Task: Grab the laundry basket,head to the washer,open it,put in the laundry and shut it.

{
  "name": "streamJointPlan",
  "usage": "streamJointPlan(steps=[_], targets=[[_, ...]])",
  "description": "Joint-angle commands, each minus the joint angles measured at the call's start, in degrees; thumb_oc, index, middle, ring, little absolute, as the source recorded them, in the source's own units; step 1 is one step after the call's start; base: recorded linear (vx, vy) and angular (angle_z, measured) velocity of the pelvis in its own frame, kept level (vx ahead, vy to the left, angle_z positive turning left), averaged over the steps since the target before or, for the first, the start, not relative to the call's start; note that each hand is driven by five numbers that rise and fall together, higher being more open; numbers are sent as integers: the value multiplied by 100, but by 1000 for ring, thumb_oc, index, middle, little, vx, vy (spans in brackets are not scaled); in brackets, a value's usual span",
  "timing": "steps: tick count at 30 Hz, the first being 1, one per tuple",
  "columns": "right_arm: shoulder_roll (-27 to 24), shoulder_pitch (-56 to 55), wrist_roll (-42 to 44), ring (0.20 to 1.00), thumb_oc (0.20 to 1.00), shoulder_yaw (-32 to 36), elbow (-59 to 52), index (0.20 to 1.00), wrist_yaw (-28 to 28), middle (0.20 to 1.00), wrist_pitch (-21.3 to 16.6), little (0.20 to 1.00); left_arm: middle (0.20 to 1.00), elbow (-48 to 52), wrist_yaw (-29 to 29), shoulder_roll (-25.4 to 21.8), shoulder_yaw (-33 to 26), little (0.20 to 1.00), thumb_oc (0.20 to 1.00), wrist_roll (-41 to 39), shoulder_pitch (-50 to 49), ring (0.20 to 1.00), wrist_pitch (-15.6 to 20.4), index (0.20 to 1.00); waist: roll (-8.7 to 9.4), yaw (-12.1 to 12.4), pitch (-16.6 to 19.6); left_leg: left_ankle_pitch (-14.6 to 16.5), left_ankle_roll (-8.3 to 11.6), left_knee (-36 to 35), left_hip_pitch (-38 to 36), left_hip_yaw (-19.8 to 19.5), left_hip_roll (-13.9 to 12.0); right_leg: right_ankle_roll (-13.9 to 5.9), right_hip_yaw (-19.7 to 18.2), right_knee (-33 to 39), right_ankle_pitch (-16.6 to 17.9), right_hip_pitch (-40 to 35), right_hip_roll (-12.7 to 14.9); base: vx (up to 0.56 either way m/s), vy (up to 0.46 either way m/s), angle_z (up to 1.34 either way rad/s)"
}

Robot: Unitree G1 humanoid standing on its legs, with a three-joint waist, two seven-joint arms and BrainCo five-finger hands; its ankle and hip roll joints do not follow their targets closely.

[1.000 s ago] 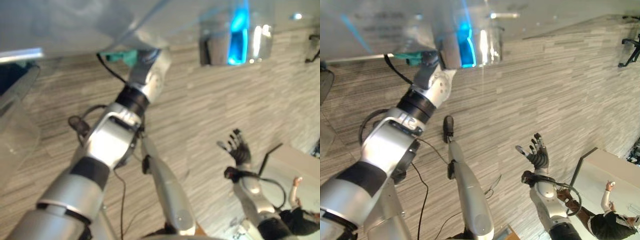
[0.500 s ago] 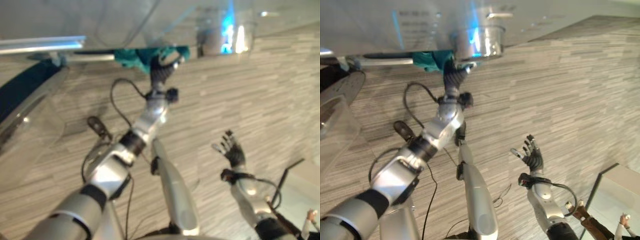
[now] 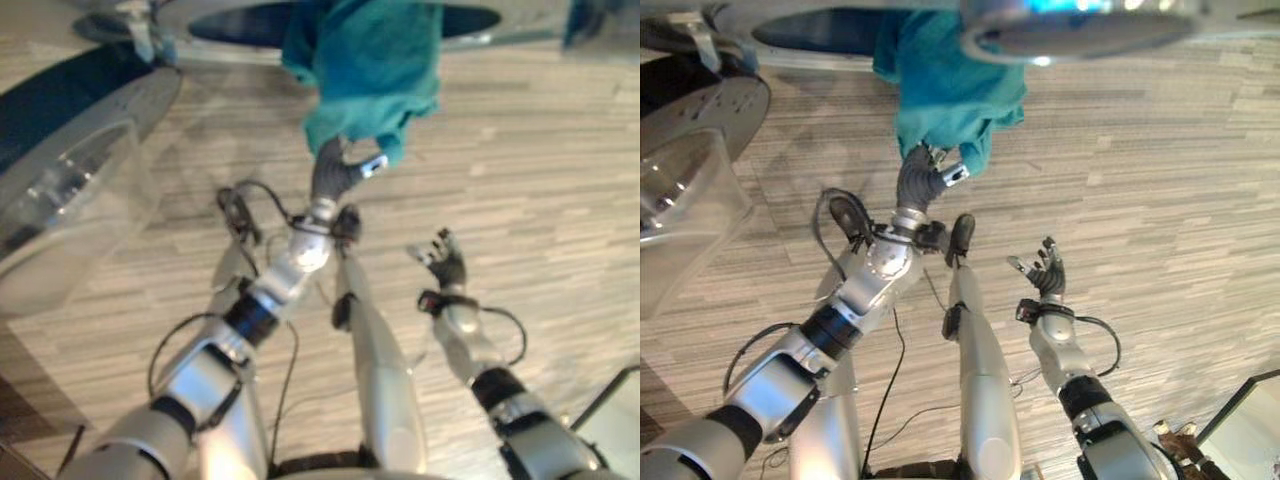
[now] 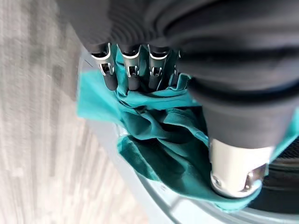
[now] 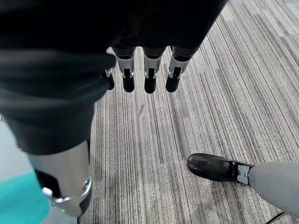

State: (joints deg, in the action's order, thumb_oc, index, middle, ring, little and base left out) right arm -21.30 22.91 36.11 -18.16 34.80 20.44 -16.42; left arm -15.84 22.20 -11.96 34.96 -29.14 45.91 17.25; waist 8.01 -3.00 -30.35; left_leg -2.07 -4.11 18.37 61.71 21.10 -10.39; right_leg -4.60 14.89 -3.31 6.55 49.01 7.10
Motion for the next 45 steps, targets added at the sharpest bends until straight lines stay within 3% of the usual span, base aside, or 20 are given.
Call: streamJointPlan(steps=[1,4,8,12,17,25,33,36,45], targets=[[-544,29,170,1000,1000,329,121,1000,36,1000,-102,1000,1000,138,-299,271,287,1000,1000,-131,179,1000,196,1000,-453,97,55,-765,541,-1523,-418,-497,154,33,242,-1578,-1277,213,-144,28,-89,15],[-979,1228,-42,1000,1000,253,836,1000,261,1000,2,1000,1000,424,-456,-24,207,1000,1000,-304,19,1000,193,1000,-700,382,55,-761,515,-1516,-339,-604,207,89,275,-1830,-1444,338,-87,24,-50,15],[-1165,1991,-38,1000,1000,132,1507,1000,311,1000,87,1000,1000,677,-555,-211,157,1000,1000,-394,-89,1000,177,1000,-794,520,55,-739,498,-1490,-271,-627,241,108,278,-1959,-1503,420,-38,12,-12,8],[-1768,3126,-204,1000,1000,-259,2665,1000,251,1000,492,1000,1000,1116,-763,-550,11,1000,1000,-538,-342,1000,146,1000,-942,784,55,-745,500,-1491,-180,-650,305,144,281,-2056,-1604,513,18,19,1,10],[-2115,3814,67,1000,1000,-558,3338,1000,-65,1000,561,1000,1000,1418,-906,-764,-138,1000,1000,-603,-548,1000,128,1000,-1008,919,55,-697,500,-1418,-52,-629,325,155,297,-2137,-1662,604,76,20,11,9],[-1967,4513,110,1000,1000,-932,3740,1000,-184,1000,579,1000,1000,1382,-959,-678,-57,1000,1000,-662,-448,1000,155,1000,-1092,1003,55,-606,463,-1335,16,-631,385,167,299,-2178,-1708,627,129,5,3,2],[-793,4892,631,1000,1000,-865,3901,1000,-256,1000,500,1000,1000,1050,-891,-345,171,1000,1000,-905,-349,1000,212,1000,-1204,1113,56,-458,398,-1157,32,-631,460,211,246,-2268,-1777,605,154,10,11,2],[-565,5156,591,1000,1000,-915,4017,1000,-233,1000,519,1000,1000,1060,-914,-324,269,1000,1000,-940,-325,1000,215,1000,-1292,1212,56,-441,382,-1148,45,-643,501,203,240,-2280,-1798,594,183,16,44,2],[-924,6039,364,1000,1000,-1211,3838,1000,-43,1000,398,1000,1000,1340,-965,-466,261,1000,1000,-914,-446,1000,238,1000,-1480,1534,116,-363,342,-1047,137,-641,625,144,252,-2425,-1848,664,296,12,42,8]])
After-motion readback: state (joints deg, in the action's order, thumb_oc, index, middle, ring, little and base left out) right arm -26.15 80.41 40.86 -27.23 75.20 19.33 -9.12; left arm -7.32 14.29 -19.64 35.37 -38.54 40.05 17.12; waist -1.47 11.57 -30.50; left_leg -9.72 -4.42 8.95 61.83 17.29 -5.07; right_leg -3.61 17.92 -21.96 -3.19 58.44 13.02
